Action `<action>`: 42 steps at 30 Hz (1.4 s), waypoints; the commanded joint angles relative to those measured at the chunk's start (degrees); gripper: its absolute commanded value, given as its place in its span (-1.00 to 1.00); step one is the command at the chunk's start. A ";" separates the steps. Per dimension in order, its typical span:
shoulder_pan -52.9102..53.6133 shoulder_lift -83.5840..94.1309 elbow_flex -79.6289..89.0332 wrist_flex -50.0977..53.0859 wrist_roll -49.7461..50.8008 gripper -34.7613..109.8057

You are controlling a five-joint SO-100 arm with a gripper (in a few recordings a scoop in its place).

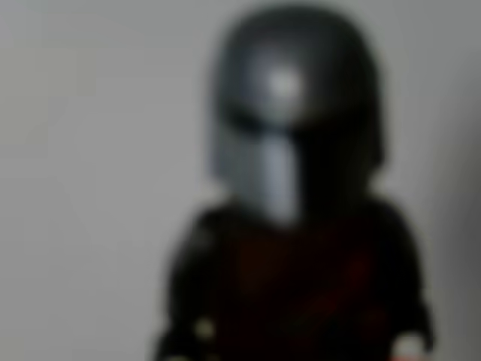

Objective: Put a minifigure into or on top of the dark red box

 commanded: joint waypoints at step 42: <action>68.38 68.47 102.66 -41.40 -45.09 -0.52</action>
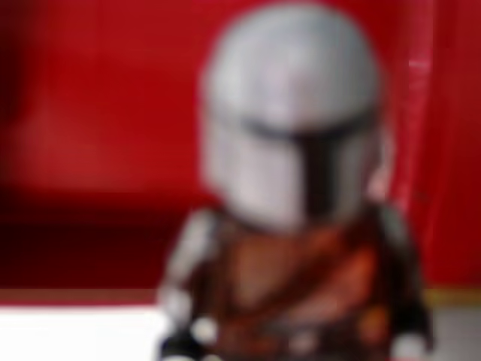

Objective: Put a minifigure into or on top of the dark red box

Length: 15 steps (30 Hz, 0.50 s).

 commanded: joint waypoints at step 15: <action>-4.48 -13.62 -3.08 -7.21 2.37 -0.42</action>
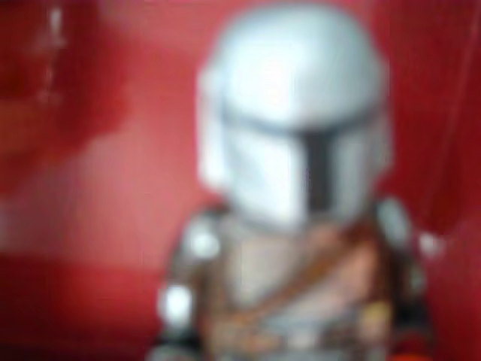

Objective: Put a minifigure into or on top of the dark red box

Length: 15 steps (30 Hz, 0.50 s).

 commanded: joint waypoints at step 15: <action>-4.39 12.04 2.55 3.60 -0.70 -0.30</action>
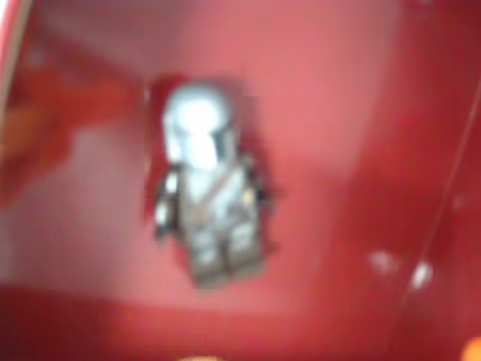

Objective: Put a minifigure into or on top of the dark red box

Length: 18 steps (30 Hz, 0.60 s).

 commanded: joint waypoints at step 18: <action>-43.15 67.76 20.04 23.20 -13.01 -0.52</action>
